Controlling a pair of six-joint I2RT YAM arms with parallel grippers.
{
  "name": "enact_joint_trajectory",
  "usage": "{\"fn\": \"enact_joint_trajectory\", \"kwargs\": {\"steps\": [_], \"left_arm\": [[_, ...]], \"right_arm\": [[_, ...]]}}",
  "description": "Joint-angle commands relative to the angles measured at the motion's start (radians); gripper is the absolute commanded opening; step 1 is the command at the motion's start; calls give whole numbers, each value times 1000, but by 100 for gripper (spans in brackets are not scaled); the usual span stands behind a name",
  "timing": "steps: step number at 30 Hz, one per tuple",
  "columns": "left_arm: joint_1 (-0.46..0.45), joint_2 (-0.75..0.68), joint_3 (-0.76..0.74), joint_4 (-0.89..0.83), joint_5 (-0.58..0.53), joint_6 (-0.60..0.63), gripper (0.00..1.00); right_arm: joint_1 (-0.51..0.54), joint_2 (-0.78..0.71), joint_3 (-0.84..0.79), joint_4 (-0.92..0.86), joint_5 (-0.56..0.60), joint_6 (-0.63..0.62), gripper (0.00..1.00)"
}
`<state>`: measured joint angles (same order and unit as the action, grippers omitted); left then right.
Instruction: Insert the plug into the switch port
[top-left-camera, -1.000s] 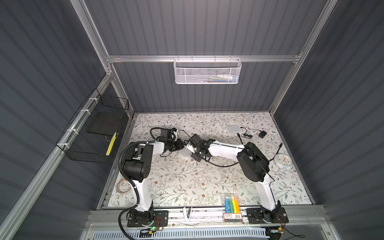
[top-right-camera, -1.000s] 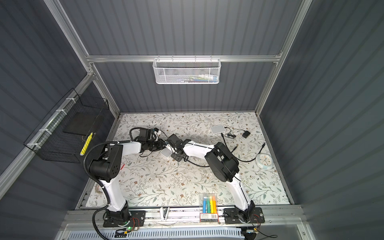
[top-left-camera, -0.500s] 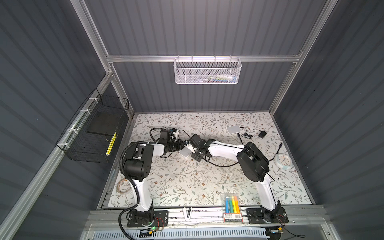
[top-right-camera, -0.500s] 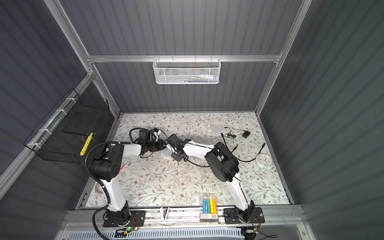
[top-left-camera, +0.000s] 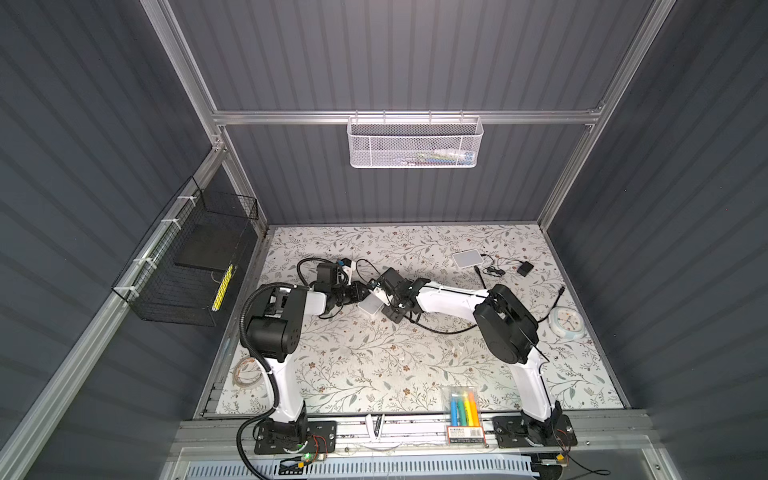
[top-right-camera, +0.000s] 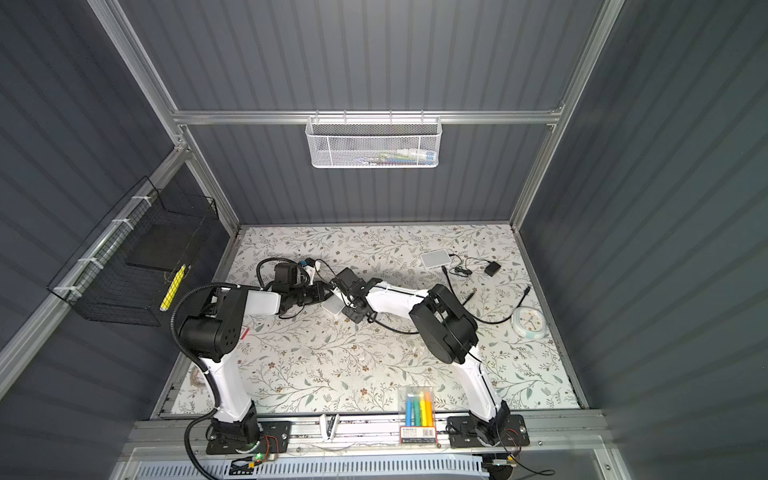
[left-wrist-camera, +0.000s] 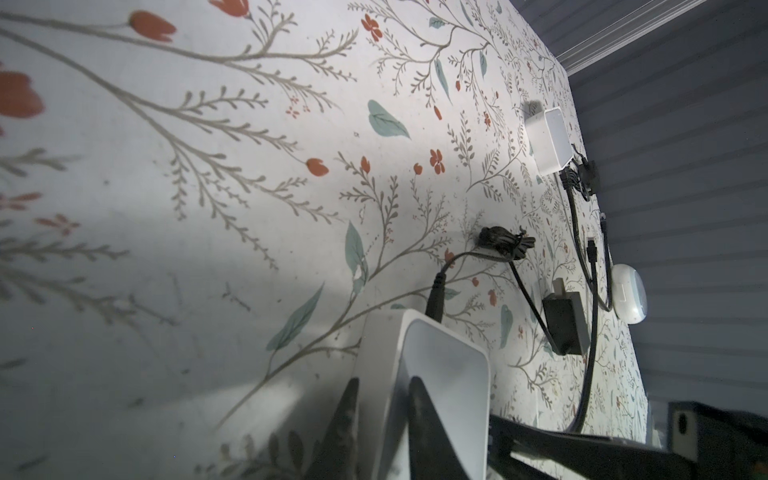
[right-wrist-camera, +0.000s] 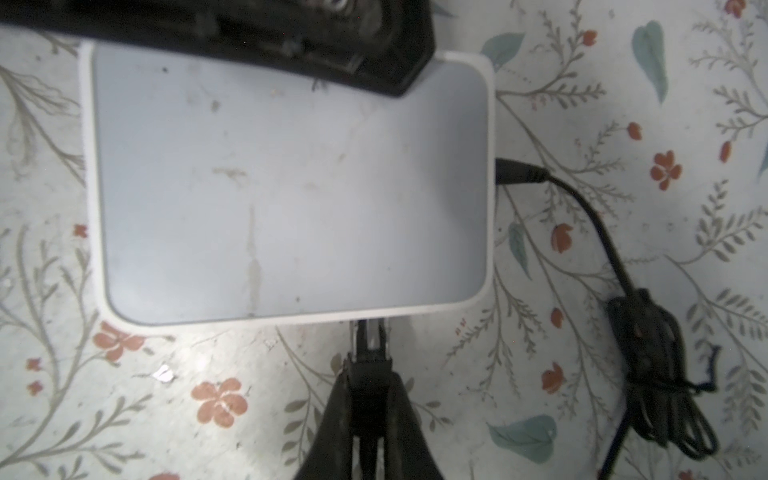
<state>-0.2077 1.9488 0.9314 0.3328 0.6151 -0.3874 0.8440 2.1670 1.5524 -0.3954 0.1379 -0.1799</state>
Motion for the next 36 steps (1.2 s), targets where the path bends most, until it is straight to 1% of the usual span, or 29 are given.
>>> {"fn": "enact_joint_trajectory", "kwargs": {"steps": [1, 7, 14, 19, 26, 30, 33, 34, 36], "left_arm": [[-16, 44, -14, -209, 60, 54, 21], [-13, 26, -7, -250, 18, 64, 21], [-14, -25, -72, -234, -4, 46, 21], [-16, -21, -83, -208, -2, 25, 20], [-27, -27, -88, -193, -13, 12, 19], [-29, -18, -92, -176, -6, 4, 19], [-29, -10, -98, -166, -2, -1, 19], [-29, -11, -101, -164, -1, -2, 19], [-29, -12, -102, -167, -8, -2, 19]], "right_arm": [[-3, 5, 29, 107, -26, 12, 0], [-2, 2, 18, 101, -38, -1, 0], [-2, 0, 31, 97, -70, 0, 0], [-2, -9, 37, 94, -105, 7, 0], [-2, -38, 11, 79, -190, 14, 0], [-3, -42, -3, 63, -216, 4, 1], [-3, -37, -6, 63, -205, 7, 2], [-3, -36, -3, 63, -202, 9, 3], [-3, -33, 1, 56, -196, 12, 7]]}}
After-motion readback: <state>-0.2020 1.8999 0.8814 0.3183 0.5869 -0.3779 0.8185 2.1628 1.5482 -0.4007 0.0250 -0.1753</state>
